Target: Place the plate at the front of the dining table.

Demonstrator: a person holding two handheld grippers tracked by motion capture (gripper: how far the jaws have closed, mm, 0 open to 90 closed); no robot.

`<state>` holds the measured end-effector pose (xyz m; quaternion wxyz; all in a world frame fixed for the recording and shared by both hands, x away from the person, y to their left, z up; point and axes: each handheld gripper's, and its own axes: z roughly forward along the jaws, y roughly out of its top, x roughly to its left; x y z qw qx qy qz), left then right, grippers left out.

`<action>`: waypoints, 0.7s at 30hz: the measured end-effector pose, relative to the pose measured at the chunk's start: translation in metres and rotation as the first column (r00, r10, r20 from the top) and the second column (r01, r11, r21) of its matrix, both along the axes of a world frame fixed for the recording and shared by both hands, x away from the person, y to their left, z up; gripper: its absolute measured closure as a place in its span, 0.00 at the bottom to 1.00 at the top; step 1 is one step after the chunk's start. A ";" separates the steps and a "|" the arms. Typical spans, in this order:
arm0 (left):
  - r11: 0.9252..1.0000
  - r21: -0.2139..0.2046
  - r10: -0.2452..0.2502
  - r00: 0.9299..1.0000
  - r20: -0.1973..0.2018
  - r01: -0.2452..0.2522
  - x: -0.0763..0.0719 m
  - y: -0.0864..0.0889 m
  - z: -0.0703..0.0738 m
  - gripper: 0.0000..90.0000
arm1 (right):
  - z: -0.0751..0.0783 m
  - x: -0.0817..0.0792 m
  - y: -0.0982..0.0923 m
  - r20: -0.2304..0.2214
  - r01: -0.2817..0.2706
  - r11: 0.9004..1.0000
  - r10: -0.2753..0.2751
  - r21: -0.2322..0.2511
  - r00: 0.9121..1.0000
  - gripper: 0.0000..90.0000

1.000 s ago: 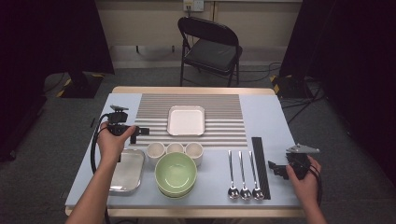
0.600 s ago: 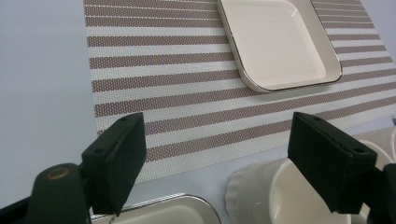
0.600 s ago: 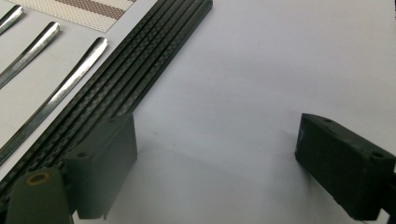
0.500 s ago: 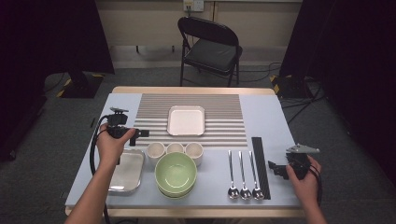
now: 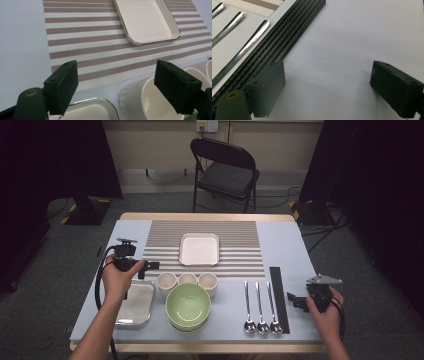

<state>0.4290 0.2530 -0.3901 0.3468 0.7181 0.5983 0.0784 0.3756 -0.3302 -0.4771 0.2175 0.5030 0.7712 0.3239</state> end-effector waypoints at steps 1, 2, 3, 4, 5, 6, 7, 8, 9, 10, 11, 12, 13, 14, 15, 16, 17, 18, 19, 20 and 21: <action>1.000 -0.001 0.000 1.000 -0.001 0.000 0.000 0.000 -0.001 0.21 | 0.000 0.000 0.000 0.000 0.000 1.000 0.000 0.000 1.000 0.13; 1.000 0.001 0.000 1.000 0.000 0.000 0.000 0.001 -0.002 0.21 | 0.000 0.000 0.000 0.000 -0.001 1.000 0.001 -0.002 1.000 0.13; 1.000 0.004 0.002 1.000 0.000 -0.002 -0.001 0.001 -0.002 0.21 | 0.000 0.000 0.000 0.000 -0.001 1.000 0.001 -0.001 1.000 0.13; 1.000 0.005 0.000 1.000 0.004 0.000 -0.001 0.001 -0.003 0.21 | 0.000 0.000 0.000 0.001 0.000 1.000 0.000 -0.001 1.000 0.13; 1.000 0.003 0.003 1.000 0.006 -0.003 -0.001 0.001 -0.003 0.21 | 0.000 0.000 0.000 0.000 0.000 1.000 0.000 0.000 1.000 0.13; 1.000 0.003 0.000 1.000 0.004 0.000 -0.002 0.002 -0.003 0.21 | 0.000 0.000 0.000 0.000 -0.001 1.000 0.001 -0.002 1.000 0.13; 1.000 0.003 0.001 1.000 0.004 -0.001 -0.002 0.002 -0.003 0.21 | 0.000 0.000 0.000 0.000 -0.001 1.000 0.001 -0.002 1.000 0.13; 1.000 0.002 0.000 1.000 0.006 0.000 -0.003 0.002 -0.004 0.21 | 0.000 0.000 0.000 0.001 -0.001 1.000 0.001 -0.002 1.000 0.13; 1.000 -0.003 0.000 1.000 0.004 0.000 -0.004 0.002 -0.004 0.21 | 0.000 0.000 0.000 0.001 -0.001 1.000 0.001 -0.002 1.000 0.13; 1.000 0.002 0.000 1.000 0.008 0.000 -0.004 0.002 -0.004 0.21 | 0.000 0.000 0.000 0.000 -0.001 1.000 0.001 -0.002 1.000 0.13; 1.000 -0.006 0.001 1.000 0.009 0.000 -0.005 0.002 -0.004 0.21 | 0.000 0.000 0.000 0.001 -0.001 1.000 0.001 -0.002 1.000 0.13; 1.000 -0.005 0.002 1.000 0.009 -0.002 -0.005 0.002 -0.004 0.21 | 0.000 0.000 0.000 0.001 -0.001 1.000 0.001 -0.002 1.000 0.13; 1.000 0.000 0.005 1.000 0.011 -0.005 -0.006 0.003 -0.005 0.21 | 0.000 0.000 0.000 0.000 -0.001 1.000 0.001 -0.002 1.000 0.13; 1.000 -0.010 0.008 1.000 0.012 -0.008 -0.006 0.003 -0.005 0.21 | 0.000 0.000 0.000 0.001 -0.001 1.000 0.001 -0.003 1.000 0.13; 1.000 -0.002 0.003 1.000 0.009 -0.003 -0.007 0.003 -0.005 0.21 | 0.000 0.000 0.000 0.001 -0.001 1.000 0.001 -0.002 1.000 0.13; 1.000 0.002 0.002 1.000 0.006 -0.002 -0.007 0.004 -0.005 0.21 | 0.000 0.000 0.000 0.001 -0.001 1.000 0.001 -0.002 1.000 0.13; 1.000 0.003 0.004 1.000 0.013 -0.004 -0.008 0.004 -0.005 0.21 | 0.000 0.000 0.000 0.000 -0.001 1.000 0.001 -0.002 1.000 0.13; 1.000 -0.005 0.009 1.000 0.016 -0.009 -0.008 0.004 -0.005 0.21 | 0.000 0.000 0.000 0.000 -0.001 1.000 0.001 -0.002 1.000 0.13; 1.000 -0.009 0.005 1.000 0.016 -0.005 -0.009 0.004 -0.005 0.21 | 0.000 0.000 0.000 0.000 -0.001 1.000 0.001 -0.002 1.000 0.13; 1.000 -0.008 -0.001 1.000 0.014 0.001 -0.009 0.004 -0.005 0.21 | 0.000 0.000 0.000 0.000 -0.001 1.000 0.001 -0.002 1.000 0.13; 1.000 -0.005 -0.001 1.000 0.011 0.001 -0.010 0.004 -0.006 0.21 | 0.000 0.000 0.000 0.000 -0.001 1.000 0.001 -0.002 1.000 0.13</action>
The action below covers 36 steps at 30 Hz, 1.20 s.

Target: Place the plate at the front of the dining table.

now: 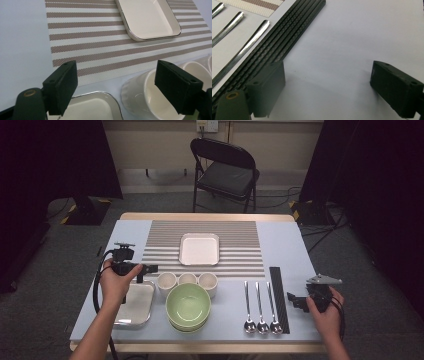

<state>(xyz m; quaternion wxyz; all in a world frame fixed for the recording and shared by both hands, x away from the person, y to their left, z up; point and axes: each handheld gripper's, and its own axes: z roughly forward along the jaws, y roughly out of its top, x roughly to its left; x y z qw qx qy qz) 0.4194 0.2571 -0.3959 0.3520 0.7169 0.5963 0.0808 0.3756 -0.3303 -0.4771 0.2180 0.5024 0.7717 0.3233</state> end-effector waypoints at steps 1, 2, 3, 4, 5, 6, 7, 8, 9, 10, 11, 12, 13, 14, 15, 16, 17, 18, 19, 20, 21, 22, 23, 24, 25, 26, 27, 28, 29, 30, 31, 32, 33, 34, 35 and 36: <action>1.000 0.000 0.000 1.000 0.000 0.000 0.000 0.000 -0.001 0.21 | 0.000 0.000 0.000 0.000 0.000 1.000 0.000 0.000 1.000 0.13; 1.000 0.000 0.001 1.000 0.003 -0.001 -0.001 0.000 -0.001 0.21 | 0.000 0.000 0.000 0.000 0.000 1.000 0.000 0.000 1.000 0.13; 1.000 0.000 0.001 1.000 0.004 -0.001 -0.001 0.000 -0.002 0.21 | 0.000 0.000 0.000 0.000 0.000 1.000 0.000 0.000 1.000 0.13; 1.000 -0.002 0.000 1.000 0.002 0.000 -0.002 0.000 -0.002 0.21 | 0.000 0.000 0.000 0.000 0.000 1.000 0.000 0.000 1.000 0.13; 1.000 0.002 -0.001 1.000 0.002 0.001 -0.003 0.001 -0.003 0.21 | 0.000 0.000 0.000 0.000 0.000 1.000 0.000 0.000 1.000 0.13; 1.000 0.006 0.000 1.000 0.004 0.000 -0.003 0.001 -0.004 0.21 | 0.000 0.000 0.000 0.001 0.000 1.000 0.000 -0.001 1.000 0.13; 1.000 0.002 0.003 1.000 0.003 -0.003 -0.003 0.001 -0.004 0.21 | 0.000 0.000 0.000 0.000 -0.001 1.000 0.001 0.000 1.000 0.13; 1.000 0.002 -0.001 1.000 0.003 0.001 -0.004 0.002 -0.004 0.21 | 0.000 0.000 0.000 0.000 -0.001 1.000 0.001 0.000 1.000 0.13; 1.000 0.000 0.000 1.000 0.006 0.000 -0.005 0.003 -0.004 0.21 | 0.000 0.000 0.000 0.000 0.000 1.000 0.000 0.000 1.000 0.13; 1.000 -0.001 -0.002 1.000 0.006 0.002 -0.006 0.003 -0.004 0.21 | 0.000 0.000 0.000 0.000 0.000 1.000 0.000 0.001 1.000 0.13; 1.000 -0.008 -0.001 1.000 0.002 0.001 -0.007 0.004 -0.004 0.21 | 0.000 0.000 0.000 0.000 0.000 1.000 0.000 0.001 1.000 0.13; 1.000 -0.011 0.003 1.000 0.006 -0.002 -0.007 0.004 -0.004 0.21 | 0.000 0.000 0.000 0.000 0.000 1.000 0.000 0.000 1.000 0.13; 1.000 -0.008 0.000 1.000 0.006 0.000 -0.008 0.005 -0.004 0.21 | 0.000 0.000 0.000 0.000 0.000 1.000 0.000 0.001 1.000 0.13; 1.000 -0.015 0.005 1.000 0.008 -0.005 -0.009 0.006 -0.004 0.21 | 0.000 0.000 0.000 0.000 0.000 1.000 0.000 0.001 1.000 0.13; 1.000 -0.016 0.004 1.000 0.006 -0.004 -0.010 0.006 -0.005 0.20 | 0.000 0.000 0.000 0.000 0.001 1.000 -0.001 0.001 1.000 0.13; 1.000 -0.012 0.002 1.000 0.000 -0.002 -0.010 0.007 -0.005 0.20 | 0.000 0.000 0.000 0.000 0.001 1.000 -0.001 0.002 1.000 0.13; 1.000 -0.003 0.002 1.000 0.002 -0.002 -0.011 0.007 -0.006 0.20 | 0.000 0.000 0.000 0.000 0.001 1.000 -0.001 0.002 1.000 0.13; 1.000 0.002 0.003 1.000 0.005 -0.003 -0.011 0.007 -0.006 0.20 | 0.000 0.000 0.000 0.000 0.001 1.000 -0.001 0.001 1.000 0.13; 1.000 -0.006 -0.001 1.000 0.001 0.001 -0.013 0.008 -0.006 0.20 | 0.000 0.000 0.000 0.000 0.000 1.000 0.000 0.001 1.000 0.13; 1.000 -0.011 0.002 1.000 0.006 -0.001 -0.013 0.008 -0.006 0.20 | 0.000 0.000 0.000 0.000 0.001 1.000 -0.001 0.002 1.000 0.13; 1.000 -0.009 -0.002 1.000 0.006 0.002 -0.014 0.008 -0.007 0.20 | 0.000 0.000 0.000 0.000 0.001 1.000 -0.001 0.002 1.000 0.13; 1.000 -0.009 -0.001 1.000 0.000 0.001 -0.015 0.008 -0.008 0.20 | 0.000 0.000 0.000 0.000 0.001 1.000 -0.001 0.002 1.000 0.13; 1.000 -0.008 -0.006 1.000 0.000 0.006 -0.016 0.009 -0.009 0.20 | 0.000 0.000 0.000 0.001 0.001 1.000 -0.001 0.001 1.000 0.13; 1.000 -0.015 -0.001 1.000 -0.001 0.001 -0.017 0.009 -0.010 0.20 | 0.000 0.000 0.000 0.001 0.000 1.000 0.000 0.000 1.000 0.13; 1.000 -0.015 -0.004 1.000 -0.002 0.004 -0.018 0.010 -0.011 0.20 | 0.000 0.000 0.000 0.000 0.000 1.000 0.000 0.001 1.000 0.13; 1.000 -0.017 0.000 1.000 0.002 0.000 -0.018 0.009 -0.012 0.20 | 0.000 0.000 0.000 0.001 0.000 1.000 0.000 0.000 1.000 0.13; 1.000 -0.010 -0.003 1.000 0.004 0.003 -0.019 0.010 -0.012 0.20 | 0.000 0.000 0.000 0.000 0.000 1.000 0.000 0.001 1.000 0.13; 1.000 -0.016 0.001 1.000 0.002 -0.001 -0.020 0.010 -0.012 0.20 | 0.000 0.000 0.000 0.000 -0.001 1.000 0.001 0.000 1.000 0.13; 1.000 -0.020 -0.001 1.000 0.006 0.002 -0.021 0.010 -0.012 0.20 | 0.000 0.000 0.000 0.000 0.000 1.000 0.000 0.001 1.000 0.13; 1.000 -0.018 -0.002 1.000 0.007 0.002 -0.021 0.010 -0.012 0.20 | 0.000 0.000 0.000 0.000 0.000 1.000 0.000 0.000 1.000 0.13; 1.000 -0.014 -0.001 1.000 0.010 0.001 -0.022 0.010 -0.012 0.20 | 0.000 0.000 0.000 0.000 0.000 1.000 0.000 0.000 1.000 0.13; 1.000 -0.010 -0.003 1.000 0.013 0.003 -0.023 0.010 -0.012 0.20 | 0.000 0.000 0.000 0.001 0.000 1.000 0.000 0.000 1.000 0.13; 1.000 -0.014 -0.004 1.000 0.016 0.004 -0.023 0.010 -0.011 0.20 | 0.000 0.000 0.000 0.000 -0.001 1.000 0.001 0.000 1.000 0.13; 1.000 -0.013 -0.008 1.000 0.020 0.008 -0.024 0.010 -0.011 0.20 | 0.000 0.000 0.000 0.000 -0.001 1.000 0.001 0.001 1.000 0.13; 1.000 -0.012 -0.010 1.000 0.022 0.010 -0.025 0.010 -0.010 0.20 | 0.000 0.000 0.000 0.000 0.000 1.000 0.000 0.001 1.000 0.13; 1.000 -0.007 -0.014 1.000 0.022 0.015 -0.026 0.009 -0.010 0.20 | 0.000 0.000 0.000 0.000 0.001 1.000 -0.001 0.002 1.000 0.13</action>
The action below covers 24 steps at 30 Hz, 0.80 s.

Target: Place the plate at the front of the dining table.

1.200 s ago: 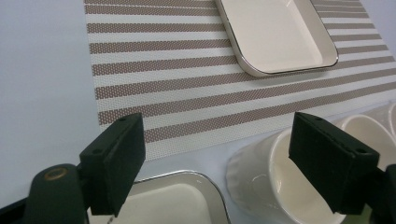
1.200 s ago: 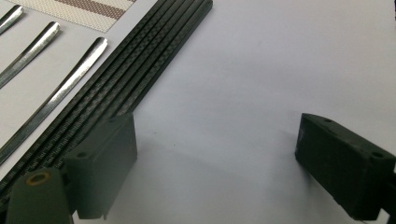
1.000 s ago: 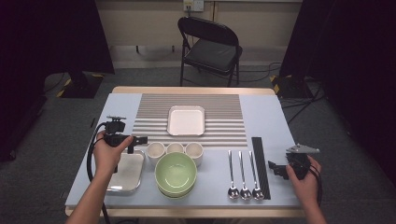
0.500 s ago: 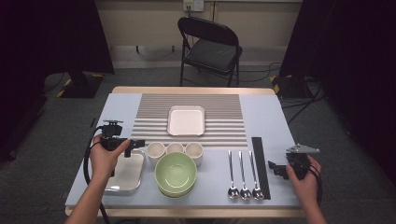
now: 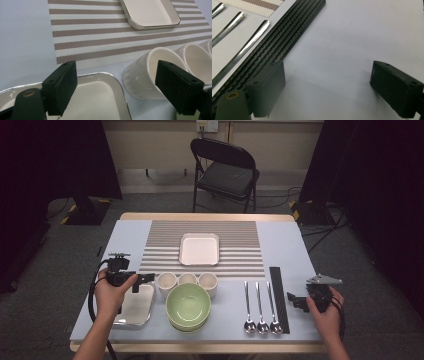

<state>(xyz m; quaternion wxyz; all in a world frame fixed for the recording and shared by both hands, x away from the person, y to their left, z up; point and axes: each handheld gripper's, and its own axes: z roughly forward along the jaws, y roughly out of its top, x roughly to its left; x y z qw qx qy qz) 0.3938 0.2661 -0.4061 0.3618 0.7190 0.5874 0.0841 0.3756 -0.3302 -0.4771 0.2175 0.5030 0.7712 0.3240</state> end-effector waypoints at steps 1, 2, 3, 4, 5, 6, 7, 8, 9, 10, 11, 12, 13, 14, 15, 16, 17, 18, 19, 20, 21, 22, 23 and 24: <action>1.000 0.000 -0.004 1.000 0.001 0.004 -0.001 0.000 0.000 0.20 | 0.000 0.000 0.000 0.000 -0.001 1.000 0.001 -0.001 1.000 0.13; 1.000 -0.002 -0.002 1.000 0.003 0.002 -0.002 -0.001 0.000 0.20 | 0.000 0.000 0.000 0.000 -0.001 1.000 0.001 -0.001 1.000 0.13; 1.000 0.006 -0.002 1.000 0.011 0.002 -0.002 -0.001 -0.001 0.20 | 0.000 0.000 0.000 0.000 -0.001 1.000 0.001 -0.001 1.000 0.13; 1.000 0.008 -0.005 1.000 0.012 0.005 -0.003 0.000 -0.001 0.20 | 0.000 0.000 0.000 0.000 -0.002 1.000 0.002 -0.002 1.000 0.13; 1.000 0.002 0.004 1.000 0.013 -0.004 -0.004 0.000 -0.002 0.19 | 0.000 0.000 0.000 0.000 -0.001 1.000 0.001 -0.002 1.000 0.13; 1.000 0.012 0.001 1.000 0.015 -0.001 -0.004 0.001 -0.003 0.19 | 0.000 0.000 0.000 0.000 -0.002 1.000 0.002 -0.002 1.000 0.13; 1.000 0.015 0.007 1.000 0.016 -0.007 -0.005 0.001 -0.003 0.19 | 0.000 0.000 0.000 0.000 -0.001 1.000 0.001 -0.001 1.000 0.13; 1.000 0.023 0.009 1.000 0.019 -0.009 -0.006 0.002 -0.004 0.19 | 0.000 0.000 0.000 0.000 -0.001 1.000 0.001 -0.001 1.000 0.13; 1.000 0.024 0.008 1.000 0.015 -0.008 -0.006 0.003 -0.005 0.19 | 0.000 0.000 0.000 0.000 -0.002 1.000 0.002 -0.002 1.000 0.13; 1.000 0.022 0.009 1.000 0.017 -0.009 -0.007 0.003 -0.005 0.19 | 0.000 0.000 0.000 0.000 -0.002 1.000 0.002 -0.002 1.000 0.13; 0.999 0.031 0.012 1.000 0.020 -0.013 -0.008 0.004 -0.005 0.19 | 0.000 0.000 0.000 0.000 -0.001 1.000 0.001 -0.001 1.000 0.13; 0.999 0.043 0.013 1.000 0.023 -0.014 -0.009 0.004 -0.005 0.19 | 0.000 0.000 0.000 0.000 -0.003 1.000 0.003 -0.002 1.000 0.13; 0.999 0.041 0.017 0.999 0.027 -0.018 -0.009 0.005 -0.005 0.19 | 0.000 0.000 0.000 0.000 -0.001 1.000 0.001 -0.001 1.000 0.13; 0.999 0.035 0.021 0.999 0.029 -0.022 -0.010 0.005 -0.005 0.19 | 0.000 0.000 0.000 0.000 -0.001 1.000 0.001 -0.001 1.000 0.13; 0.999 0.041 0.020 0.999 0.031 -0.021 -0.011 0.004 -0.005 0.19 | 0.000 0.000 0.000 0.000 -0.001 1.000 0.001 -0.001 1.000 0.13; 0.999 0.050 0.017 0.999 0.031 -0.019 -0.012 0.004 -0.005 0.19 | 0.000 0.000 0.000 0.000 -0.001 1.000 0.001 -0.001 1.000 0.13; 0.999 0.050 0.020 0.999 0.030 -0.021 -0.013 0.004 -0.005 0.19 | 0.000 0.000 0.000 0.000 0.000 1.000 0.000 0.001 1.000 0.13; 0.998 0.055 0.018 0.999 0.028 -0.020 -0.014 0.005 -0.004 0.19 | 0.000 0.000 0.000 -0.001 -0.002 1.000 0.002 0.001 1.000 0.13; 0.998 0.051 0.020 0.999 0.028 -0.021 -0.014 0.005 -0.004 0.19 | 0.000 0.000 0.000 -0.001 -0.001 1.000 0.001 0.001 1.000 0.13; 0.998 0.060 0.022 0.999 0.027 -0.024 -0.015 0.005 -0.004 0.19 | 0.000 0.000 0.000 0.000 0.000 1.000 0.000 0.001 1.000 0.13; 0.998 0.064 0.028 0.999 0.020 -0.030 -0.016 0.006 -0.004 0.19 | 0.000 0.000 0.000 -0.001 -0.001 1.000 0.001 0.000 1.000 0.13; 0.997 0.067 0.027 0.999 0.023 -0.029 -0.016 0.006 -0.004 0.19 | 0.000 0.000 0.000 -0.001 -0.001 1.000 0.001 0.001 1.000 0.13; 0.998 0.061 0.026 0.999 0.026 -0.027 -0.017 0.006 -0.004 0.19 | 0.000 0.000 0.000 0.000 0.000 1.000 0.000 0.000 1.000 0.13; 0.998 0.056 0.026 0.999 0.026 -0.027 -0.018 0.006 -0.004 0.19 | 0.000 0.000 0.000 -0.001 -0.001 1.000 0.001 0.001 1.000 0.13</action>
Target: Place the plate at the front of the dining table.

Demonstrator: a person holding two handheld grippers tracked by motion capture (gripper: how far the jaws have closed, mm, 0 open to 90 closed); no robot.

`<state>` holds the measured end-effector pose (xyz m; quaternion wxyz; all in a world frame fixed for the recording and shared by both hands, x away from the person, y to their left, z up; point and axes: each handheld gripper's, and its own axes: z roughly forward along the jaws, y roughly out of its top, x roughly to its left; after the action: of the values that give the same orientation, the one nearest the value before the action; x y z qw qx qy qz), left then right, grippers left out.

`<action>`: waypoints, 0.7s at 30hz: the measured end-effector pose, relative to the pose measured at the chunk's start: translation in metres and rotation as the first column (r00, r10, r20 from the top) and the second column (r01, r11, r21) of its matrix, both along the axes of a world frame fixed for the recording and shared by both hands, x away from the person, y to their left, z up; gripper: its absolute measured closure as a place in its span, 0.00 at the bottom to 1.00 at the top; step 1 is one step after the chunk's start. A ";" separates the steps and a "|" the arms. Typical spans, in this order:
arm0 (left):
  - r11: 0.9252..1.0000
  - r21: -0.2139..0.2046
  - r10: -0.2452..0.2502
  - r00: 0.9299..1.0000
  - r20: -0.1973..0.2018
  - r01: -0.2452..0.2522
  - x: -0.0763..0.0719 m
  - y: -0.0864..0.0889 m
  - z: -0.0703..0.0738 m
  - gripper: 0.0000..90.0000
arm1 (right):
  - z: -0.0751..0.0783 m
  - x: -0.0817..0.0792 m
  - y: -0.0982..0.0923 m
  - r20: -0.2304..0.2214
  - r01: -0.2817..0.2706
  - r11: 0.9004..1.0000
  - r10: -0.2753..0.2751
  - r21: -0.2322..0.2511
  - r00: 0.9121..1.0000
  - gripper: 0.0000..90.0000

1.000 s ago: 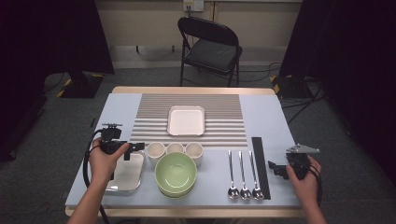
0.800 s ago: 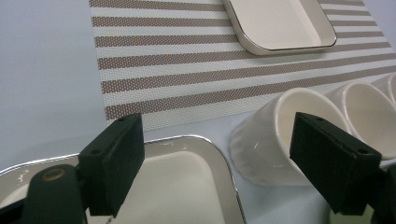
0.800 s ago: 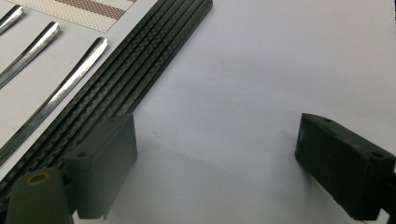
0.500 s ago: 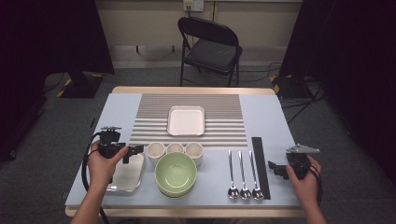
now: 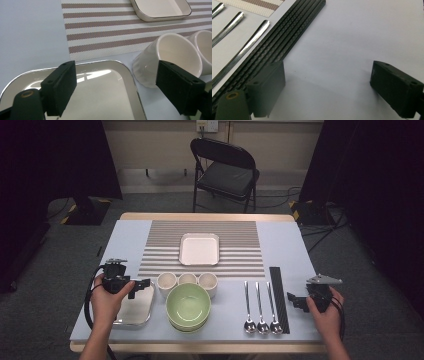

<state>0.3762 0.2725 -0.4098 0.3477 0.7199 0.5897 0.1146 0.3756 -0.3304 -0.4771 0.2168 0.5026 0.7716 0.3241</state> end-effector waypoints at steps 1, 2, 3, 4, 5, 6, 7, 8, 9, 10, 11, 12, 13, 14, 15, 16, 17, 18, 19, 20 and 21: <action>1.000 0.005 0.000 1.000 0.003 0.000 0.000 0.000 0.000 0.19 | 0.000 0.000 0.000 0.000 0.000 1.000 0.000 0.000 1.000 0.13; 1.000 0.012 -0.002 1.000 0.002 0.002 -0.001 0.000 0.000 0.19 | 0.000 0.000 0.000 0.000 0.000 1.000 0.000 0.000 1.000 0.13; 1.000 0.009 -0.005 1.000 -0.001 0.005 -0.001 -0.001 -0.001 0.19 | 0.000 0.000 0.000 0.000 0.000 1.000 0.000 0.000 1.000 0.13; 1.000 0.019 -0.013 1.000 -0.002 0.013 -0.002 -0.001 -0.001 0.20 | 0.000 0.000 0.000 0.001 0.001 1.000 -0.001 0.000 1.000 0.13; 1.000 0.017 -0.014 1.000 0.001 0.014 -0.002 -0.002 -0.002 0.20 | 0.000 0.000 0.000 0.001 -0.001 1.000 0.001 -0.003 1.000 0.13; 0.999 0.027 -0.019 1.000 0.001 0.019 -0.002 -0.003 -0.003 0.20 | 0.000 0.000 0.000 0.001 -0.001 1.000 0.001 -0.002 1.000 0.13; 0.999 0.030 -0.022 1.000 -0.003 0.022 -0.002 -0.004 -0.003 0.20 | 0.000 0.000 0.000 0.002 -0.001 1.000 0.001 -0.003 1.000 0.13; 0.999 0.033 -0.026 1.000 -0.007 0.026 -0.002 -0.005 -0.004 0.20 | 0.000 0.000 0.000 0.002 -0.001 1.000 0.001 -0.002 1.000 0.13; 0.999 0.024 -0.030 1.000 -0.009 0.030 -0.002 -0.006 -0.004 0.20 | 0.000 0.000 0.000 0.001 0.001 1.000 -0.001 -0.003 1.000 0.13; 0.999 0.022 -0.035 0.999 -0.007 0.036 -0.002 -0.005 -0.005 0.20 | 0.000 0.000 0.000 0.000 0.000 1.000 0.000 -0.001 1.000 0.13; 0.999 0.019 -0.035 0.999 -0.009 0.035 -0.003 -0.006 -0.005 0.20 | 0.000 0.000 0.000 0.000 0.000 1.000 0.000 -0.002 1.000 0.13; 0.999 0.019 -0.034 0.999 -0.009 0.034 -0.003 -0.005 -0.005 0.19 | 0.000 0.000 0.000 0.000 0.000 1.000 0.000 -0.001 1.000 0.13; 0.999 0.013 -0.034 0.999 -0.006 0.034 -0.004 -0.004 -0.005 0.19 | 0.000 0.000 0.000 -0.001 0.000 1.000 0.000 -0.001 1.000 0.13; 0.999 0.010 -0.031 0.999 -0.005 0.031 -0.004 -0.003 -0.004 0.19 | 0.000 0.000 0.000 -0.001 0.000 1.000 0.000 -0.001 1.000 0.13; 1.000 0.011 -0.027 1.000 -0.001 0.027 -0.004 -0.003 -0.004 0.19 | 0.000 0.000 0.000 -0.001 0.000 1.000 0.000 -0.001 1.000 0.13; 0.999 0.017 -0.030 1.000 0.003 0.030 -0.005 -0.002 -0.002 0.19 | 0.000 0.000 0.000 0.000 0.000 1.000 0.000 -0.001 1.000 0.13; 1.000 0.009 -0.025 1.000 0.004 0.025 -0.005 -0.002 -0.002 0.19 | 0.000 0.000 0.000 0.000 -0.002 1.000 0.002 -0.002 1.000 0.13; 1.000 0.009 -0.026 1.000 0.008 0.026 -0.006 -0.001 -0.001 0.19 | 0.000 0.000 0.000 0.001 -0.002 1.000 0.002 -0.003 1.000 0.13; 1.000 0.011 -0.024 1.000 0.012 0.023 -0.006 -0.001 -0.001 0.19 | 0.000 0.000 0.000 -0.001 0.000 1.000 0.000 -0.002 1.000 0.13; 1.000 0.013 -0.028 0.999 0.015 0.028 -0.006 0.000 0.000 0.19 | 0.000 0.000 0.000 0.000 -0.002 1.000 0.002 -0.002 1.000 0.13; 1.000 0.011 -0.030 0.999 0.013 0.030 -0.006 0.000 0.000 0.19 | 0.000 0.000 0.000 0.000 -0.001 1.000 0.001 -0.002 1.000 0.13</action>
<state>0.3705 0.2723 -0.4102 0.3494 0.7297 0.5760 0.1171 0.3759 -0.3301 -0.4771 0.2171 0.5019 0.7723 0.3235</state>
